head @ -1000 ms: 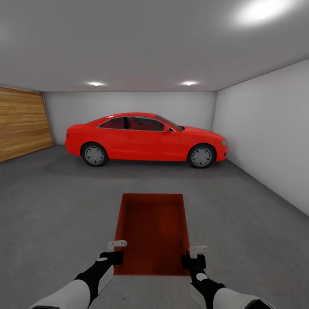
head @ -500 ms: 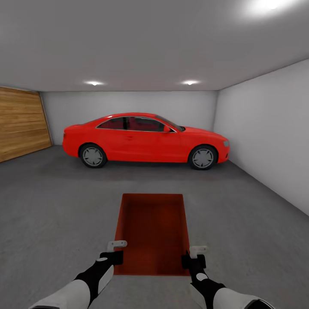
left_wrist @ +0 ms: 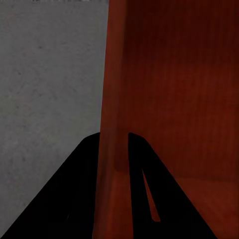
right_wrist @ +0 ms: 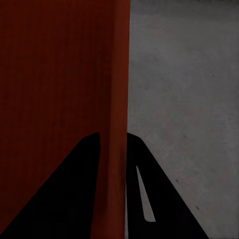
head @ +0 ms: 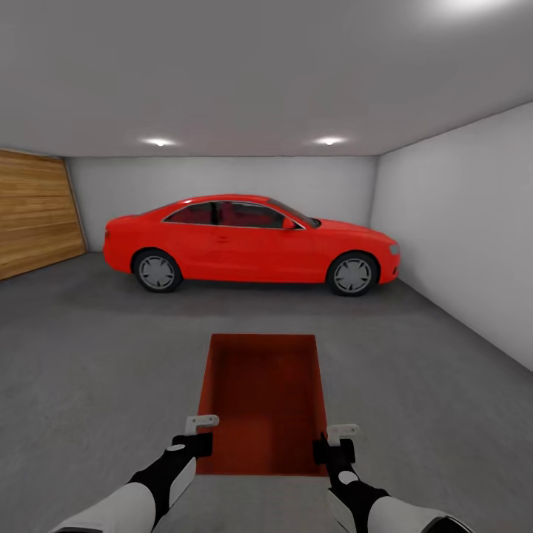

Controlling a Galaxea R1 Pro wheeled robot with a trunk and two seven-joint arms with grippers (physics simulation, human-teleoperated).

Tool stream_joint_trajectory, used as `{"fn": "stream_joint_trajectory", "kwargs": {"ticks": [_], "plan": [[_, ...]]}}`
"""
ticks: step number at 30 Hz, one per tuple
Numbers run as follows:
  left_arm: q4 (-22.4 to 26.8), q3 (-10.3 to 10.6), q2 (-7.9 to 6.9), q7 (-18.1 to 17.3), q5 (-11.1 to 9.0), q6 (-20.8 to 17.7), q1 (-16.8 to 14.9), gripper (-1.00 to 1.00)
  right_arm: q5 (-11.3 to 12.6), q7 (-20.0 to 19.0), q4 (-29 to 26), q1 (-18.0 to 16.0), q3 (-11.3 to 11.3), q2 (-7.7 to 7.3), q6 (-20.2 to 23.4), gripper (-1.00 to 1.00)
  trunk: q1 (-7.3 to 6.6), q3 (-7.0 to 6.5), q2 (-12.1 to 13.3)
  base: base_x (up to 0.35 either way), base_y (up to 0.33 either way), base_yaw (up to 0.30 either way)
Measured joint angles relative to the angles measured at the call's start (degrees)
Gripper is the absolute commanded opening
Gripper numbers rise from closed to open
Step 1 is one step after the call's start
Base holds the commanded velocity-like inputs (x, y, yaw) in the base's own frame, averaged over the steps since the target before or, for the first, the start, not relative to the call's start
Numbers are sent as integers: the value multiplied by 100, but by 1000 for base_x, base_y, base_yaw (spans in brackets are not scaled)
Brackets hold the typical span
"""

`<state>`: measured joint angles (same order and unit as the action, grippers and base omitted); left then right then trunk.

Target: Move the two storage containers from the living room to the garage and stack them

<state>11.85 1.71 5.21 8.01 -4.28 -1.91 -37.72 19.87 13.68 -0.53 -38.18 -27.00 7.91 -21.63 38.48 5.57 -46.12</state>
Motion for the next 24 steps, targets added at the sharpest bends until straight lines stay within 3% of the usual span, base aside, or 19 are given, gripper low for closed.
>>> {"fn": "stream_joint_trajectory", "kwargs": {"ticks": [19, 24], "plan": [[-9, -10, 3, 0, 11, 1, -2, -100, 9, 0, 5, 1, -7, 0, -3, -100, 0, 0, -1, 313, 0, -1], [-16, -17, 4, -2, 17, -2, -2, -100, 10, 2, 6, 1, -11, 0, 2, -100, 0, 0, 0, 322, 0, -195]]}}
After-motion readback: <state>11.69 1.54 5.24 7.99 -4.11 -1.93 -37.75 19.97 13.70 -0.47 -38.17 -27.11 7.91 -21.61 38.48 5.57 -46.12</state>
